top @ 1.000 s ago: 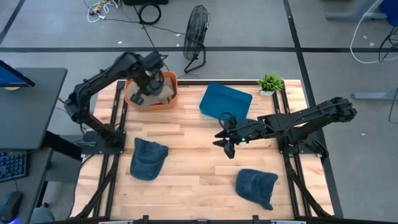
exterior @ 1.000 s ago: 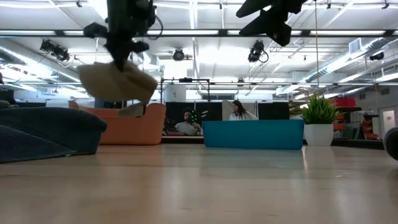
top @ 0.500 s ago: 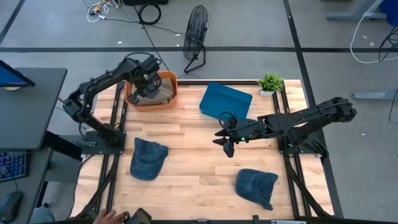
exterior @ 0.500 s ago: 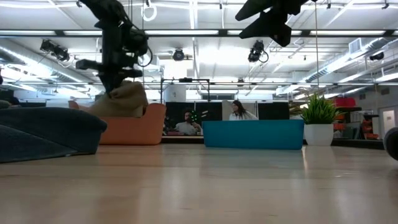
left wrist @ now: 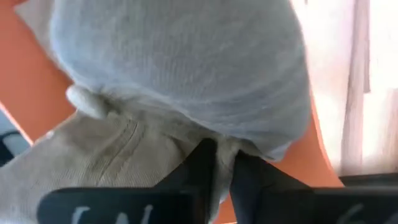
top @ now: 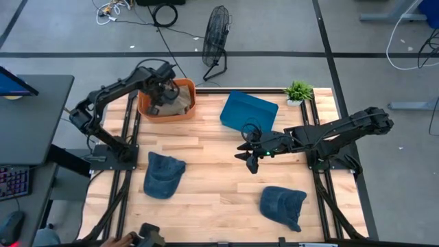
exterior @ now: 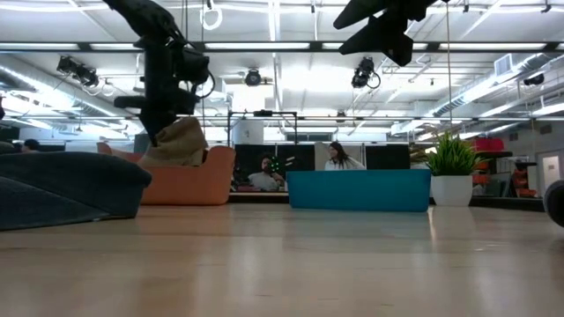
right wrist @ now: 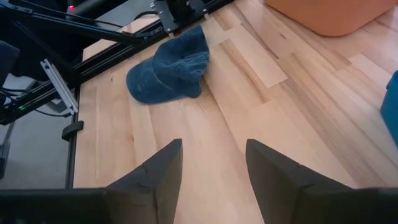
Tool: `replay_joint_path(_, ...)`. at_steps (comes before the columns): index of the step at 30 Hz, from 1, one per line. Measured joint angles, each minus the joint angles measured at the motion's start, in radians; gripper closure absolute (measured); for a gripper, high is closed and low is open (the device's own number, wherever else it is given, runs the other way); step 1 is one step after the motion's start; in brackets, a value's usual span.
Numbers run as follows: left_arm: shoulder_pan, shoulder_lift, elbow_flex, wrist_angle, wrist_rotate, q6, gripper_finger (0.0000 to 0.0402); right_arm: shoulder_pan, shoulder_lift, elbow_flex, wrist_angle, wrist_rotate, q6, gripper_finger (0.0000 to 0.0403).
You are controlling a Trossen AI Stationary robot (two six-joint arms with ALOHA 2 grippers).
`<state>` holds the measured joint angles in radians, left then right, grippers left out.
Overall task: Pick & Place hat
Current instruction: Put the brown cap into the orange bin
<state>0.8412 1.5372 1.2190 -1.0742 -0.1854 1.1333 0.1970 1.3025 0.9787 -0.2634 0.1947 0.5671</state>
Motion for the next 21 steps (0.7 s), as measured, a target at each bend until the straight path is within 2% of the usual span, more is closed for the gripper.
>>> replay_joint_path(14,-0.034,-0.019,0.008,-0.006,-0.1,-0.182,0.0225,0.0,0.0,0.0,0.0,0.0,0.0,0.0223)
replay_joint_path(21,-0.087,-0.08,0.13,-0.032,-0.083,-0.276,0.0212,0.0,0.0,0.0,0.0,-0.002,0.0,0.0223)
